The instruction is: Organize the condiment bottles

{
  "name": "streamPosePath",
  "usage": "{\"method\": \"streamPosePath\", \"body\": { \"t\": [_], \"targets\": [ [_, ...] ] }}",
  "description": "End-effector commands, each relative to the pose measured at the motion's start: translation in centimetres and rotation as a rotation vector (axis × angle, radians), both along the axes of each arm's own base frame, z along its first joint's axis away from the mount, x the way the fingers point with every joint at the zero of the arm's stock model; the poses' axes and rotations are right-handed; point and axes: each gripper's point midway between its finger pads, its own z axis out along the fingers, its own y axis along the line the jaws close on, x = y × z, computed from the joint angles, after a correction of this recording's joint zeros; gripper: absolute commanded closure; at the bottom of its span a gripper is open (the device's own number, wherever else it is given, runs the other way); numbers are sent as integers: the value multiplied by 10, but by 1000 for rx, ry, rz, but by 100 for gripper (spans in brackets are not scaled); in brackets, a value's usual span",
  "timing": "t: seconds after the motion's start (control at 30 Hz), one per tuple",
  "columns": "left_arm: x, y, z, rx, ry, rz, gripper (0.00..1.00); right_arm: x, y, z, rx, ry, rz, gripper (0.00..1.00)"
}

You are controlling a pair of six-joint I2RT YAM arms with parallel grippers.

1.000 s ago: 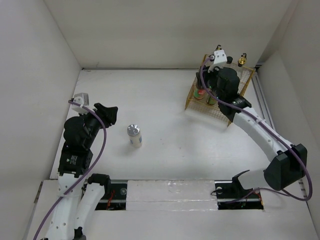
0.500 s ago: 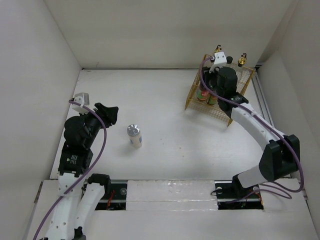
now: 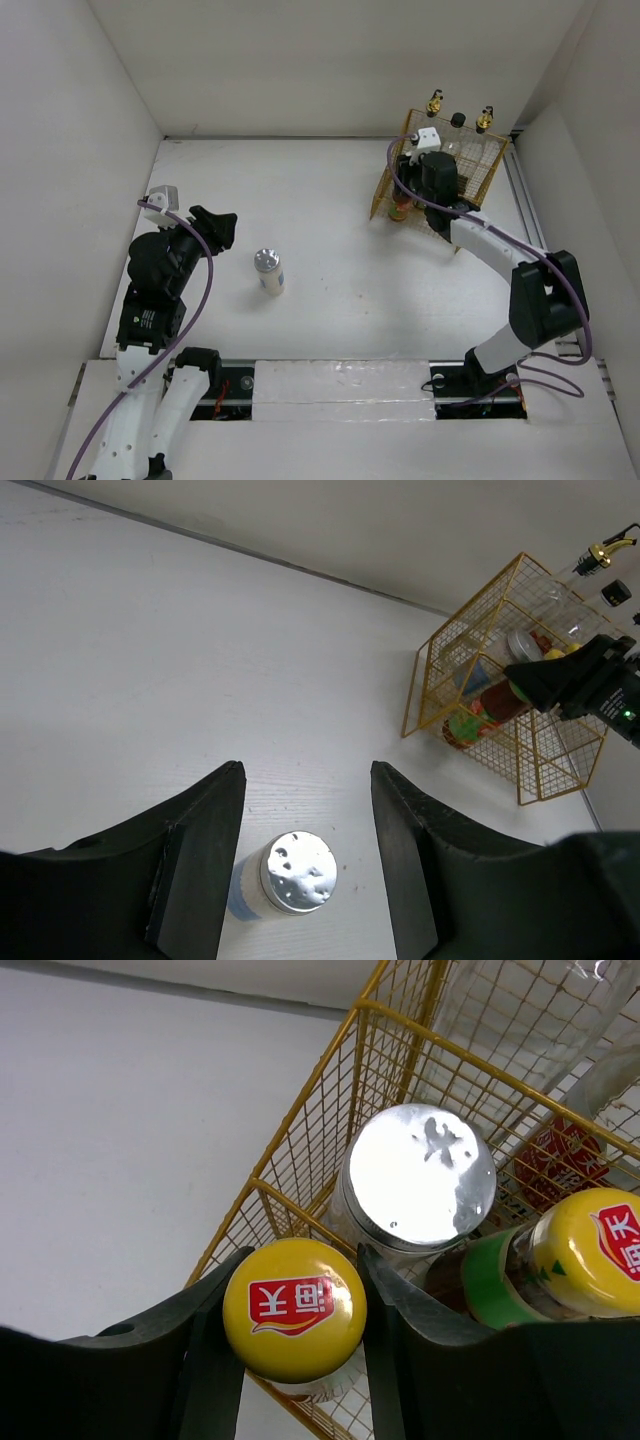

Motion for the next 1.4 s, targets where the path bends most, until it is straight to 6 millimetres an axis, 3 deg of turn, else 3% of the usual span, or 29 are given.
{"method": "streamPosePath", "body": {
  "t": [0.0,0.03,0.07,0.13,0.17,0.23,0.4,0.53,0.6,0.63,0.67,0.7,0.73,0.8,0.83,0.87,0.9,0.93,0.97,1.03,1.07,1.1,1.23,1.37],
  "targets": [
    [3,-1,5,-4,-29,-8,51,10,8,57,99,-191,-5,85],
    [3,-1,5,-4,-29,-8,51,11,7,57,97,-192,-14,80],
    [3,-1,5,-4,-29,-8,51,10,7,52,106,-180,-17,67],
    [2,-3,5,-5,-28,-18,51,8,8,57,111,-189,-7,57],
    [3,-1,5,-4,-29,-9,51,5,7,60,113,-195,-7,46],
    [3,-1,5,-4,-29,-9,51,4,2,61,111,-192,-17,37],
    [3,-1,5,-4,-29,-9,51,-11,-2,119,131,-271,-3,16],
    [1,-1,8,-5,-39,-9,51,-22,1,140,123,-300,43,13],
    [3,-1,5,-4,-29,-9,51,-29,12,139,123,-285,77,13],
    [3,-1,5,-4,-29,-9,51,-34,15,145,129,-297,86,26],
    [3,-1,5,-4,-29,-9,51,-41,25,149,149,-295,128,36],
    [1,-1,8,-5,-39,-9,51,-50,44,142,161,-276,184,53],
    [1,-1,8,-5,-39,-9,54,-60,57,137,176,-261,225,80],
    [1,1,8,-4,-39,1,58,-80,91,126,192,-226,332,87],
    [1,1,8,-4,-39,1,58,-97,124,119,203,-214,431,87],
    [0,1,10,-5,-48,1,63,-106,145,100,184,-174,499,81],
    [0,1,10,-5,-48,1,65,-118,162,97,179,-171,554,75],
    [1,1,8,-4,-39,1,65,-142,190,88,173,-161,630,65],
    [4,2,6,-2,-30,10,66,-155,206,78,152,-153,685,36],
    [3,2,10,-3,-39,11,66,-178,230,64,123,-144,772,15],
    [3,2,10,-3,-39,11,66,-199,248,58,105,-141,835,8],
    [3,2,10,-3,-39,11,64,-204,254,42,55,-125,852,0],
    [4,4,9,-1,-38,23,59,-220,277,6,4,-57,910,0],
    [5,4,5,0,-29,24,54,-239,297,-16,-28,-28,992,0]
  ]
}}
